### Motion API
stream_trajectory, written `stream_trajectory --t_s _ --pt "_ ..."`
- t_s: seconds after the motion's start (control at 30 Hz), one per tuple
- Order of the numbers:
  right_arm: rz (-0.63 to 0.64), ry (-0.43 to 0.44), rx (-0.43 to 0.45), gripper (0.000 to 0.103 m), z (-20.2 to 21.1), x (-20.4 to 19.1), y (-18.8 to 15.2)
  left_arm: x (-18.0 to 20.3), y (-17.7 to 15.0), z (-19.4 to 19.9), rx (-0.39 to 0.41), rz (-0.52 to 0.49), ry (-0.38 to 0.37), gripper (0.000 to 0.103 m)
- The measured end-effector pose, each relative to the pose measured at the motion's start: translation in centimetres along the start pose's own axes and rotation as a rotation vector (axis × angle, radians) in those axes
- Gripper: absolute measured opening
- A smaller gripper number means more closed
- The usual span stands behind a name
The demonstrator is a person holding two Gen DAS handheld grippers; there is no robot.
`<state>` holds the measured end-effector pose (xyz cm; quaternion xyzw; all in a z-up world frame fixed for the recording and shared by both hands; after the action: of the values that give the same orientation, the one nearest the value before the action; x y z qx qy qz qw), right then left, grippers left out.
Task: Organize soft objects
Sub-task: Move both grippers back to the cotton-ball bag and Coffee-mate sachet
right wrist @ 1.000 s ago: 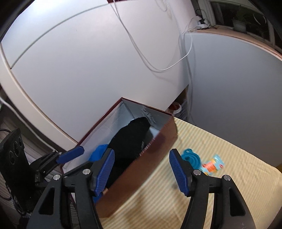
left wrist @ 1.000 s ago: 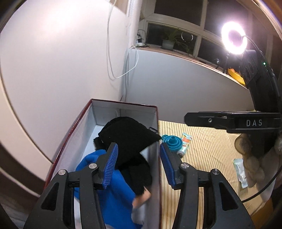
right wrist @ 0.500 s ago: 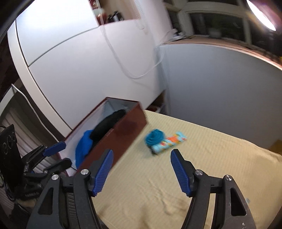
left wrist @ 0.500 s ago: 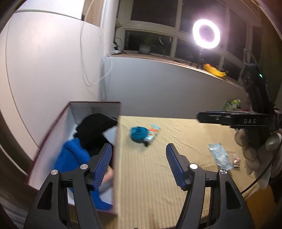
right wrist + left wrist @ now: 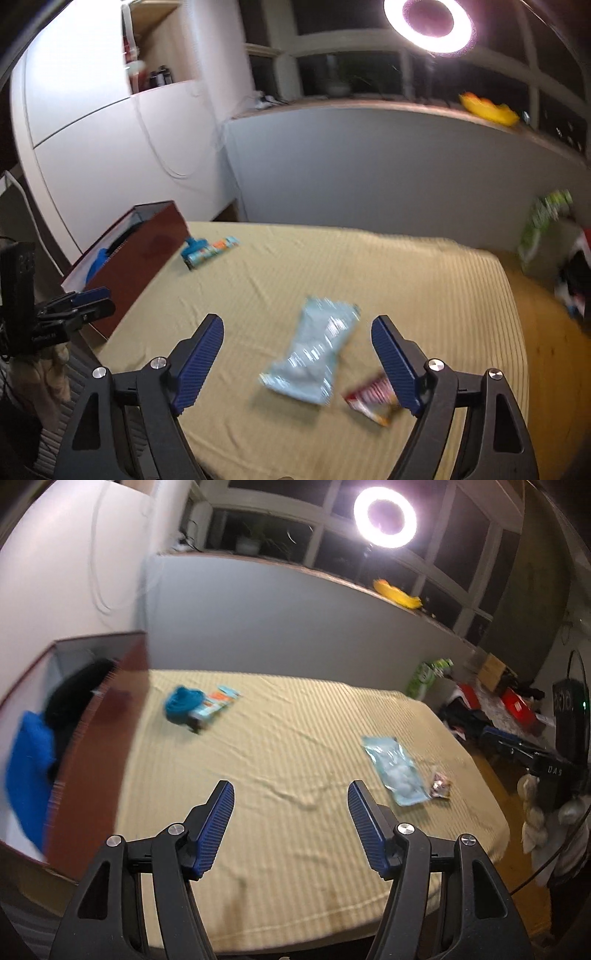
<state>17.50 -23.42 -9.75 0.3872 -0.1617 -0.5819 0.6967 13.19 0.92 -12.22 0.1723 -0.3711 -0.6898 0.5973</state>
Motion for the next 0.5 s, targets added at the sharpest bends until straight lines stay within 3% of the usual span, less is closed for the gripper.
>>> stream_trajectory --t_s 0.2,0.33,0.5 --pt "-0.157 -0.077 -0.045 0.079 0.0 6.5 -3.9 4.9 -0.5 -3.8 -0.061 -0.061 -0.049 0.064" --pt "-0.156 -0.164 -0.063 0.079 -0.6 9.0 -5.7 8.4 -0.1 -6.4 -0.103 -0.104 -0.082 0.071" --pt "-0.198 -0.146 -0.080 0.079 -0.6 10.6 -7.5 11.9 0.5 -10.1 -0.179 -0.140 -0.114 0.071"
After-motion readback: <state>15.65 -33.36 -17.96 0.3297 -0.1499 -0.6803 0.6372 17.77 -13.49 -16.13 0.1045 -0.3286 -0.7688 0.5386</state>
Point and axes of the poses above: each gripper's, at about its wrist camera, not at the fingertips, and z roughly against the way its jaws point, x to its right, y to its top, the point moved 10 cm from there along -z, roughly the way its jaws point, and after that the axes turned 5 degrees about -z, right-handed, at the moved point
